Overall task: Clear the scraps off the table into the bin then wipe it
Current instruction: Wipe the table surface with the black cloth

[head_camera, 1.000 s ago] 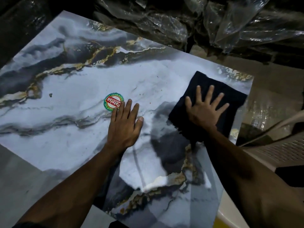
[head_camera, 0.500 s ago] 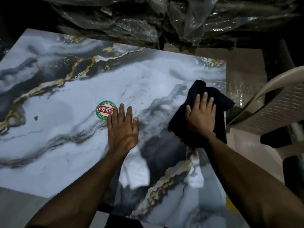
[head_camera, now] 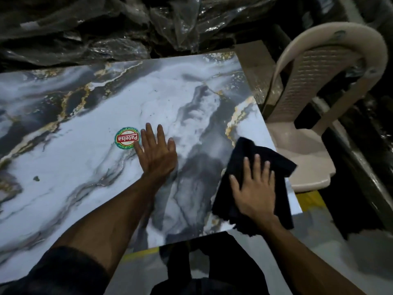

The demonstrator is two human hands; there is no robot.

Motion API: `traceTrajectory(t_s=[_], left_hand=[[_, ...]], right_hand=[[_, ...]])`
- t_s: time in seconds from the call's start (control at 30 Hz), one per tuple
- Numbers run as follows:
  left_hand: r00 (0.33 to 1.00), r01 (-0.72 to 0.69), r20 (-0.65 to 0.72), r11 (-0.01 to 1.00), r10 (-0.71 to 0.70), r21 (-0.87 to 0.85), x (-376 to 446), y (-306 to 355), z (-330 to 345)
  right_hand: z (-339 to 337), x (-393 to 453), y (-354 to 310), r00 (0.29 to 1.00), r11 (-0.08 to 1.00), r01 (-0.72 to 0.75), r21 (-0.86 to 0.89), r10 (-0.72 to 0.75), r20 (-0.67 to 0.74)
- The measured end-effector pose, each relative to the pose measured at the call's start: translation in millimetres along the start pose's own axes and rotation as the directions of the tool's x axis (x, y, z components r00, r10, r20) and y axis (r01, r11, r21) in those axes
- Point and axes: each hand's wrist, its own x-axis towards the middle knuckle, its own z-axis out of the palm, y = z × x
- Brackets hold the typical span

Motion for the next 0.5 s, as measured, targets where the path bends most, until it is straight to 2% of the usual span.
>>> traceTrajectory(t_s=[0.07, 0.13, 0.27, 0.4, 0.5], left_hand=[[0.986, -0.168, -0.002, 0.984, 0.169, 0.056, -5, -11, 1], [0.961, -0.277, 0.004, 0.958, 0.277, 0.077, -8, -20, 0], [0.964, -0.261, 0.054, 0.965, 0.259, 0.025, -8, -20, -3], [0.967, -0.24, 0.09, 0.971, 0.238, 0.009, -5, -20, -6], [0.973, -0.219, 0.068, 0.975, 0.22, -0.024, -5, -18, -7]], right_hand=[[-6, 1, 19, 0.994, 0.995, -0.103, 0.008, 0.102, 0.037], [-11, 18, 25, 0.985, 0.987, -0.161, 0.027, 0.159, 0.059], [-17, 71, 7, 0.979, 0.977, -0.2, 0.07, 0.197, 0.05], [-23, 113, -45, 0.997, 0.997, -0.034, 0.065, 0.029, 0.069], [-13, 86, -88, 0.991, 0.987, 0.129, 0.098, -0.132, 0.018]])
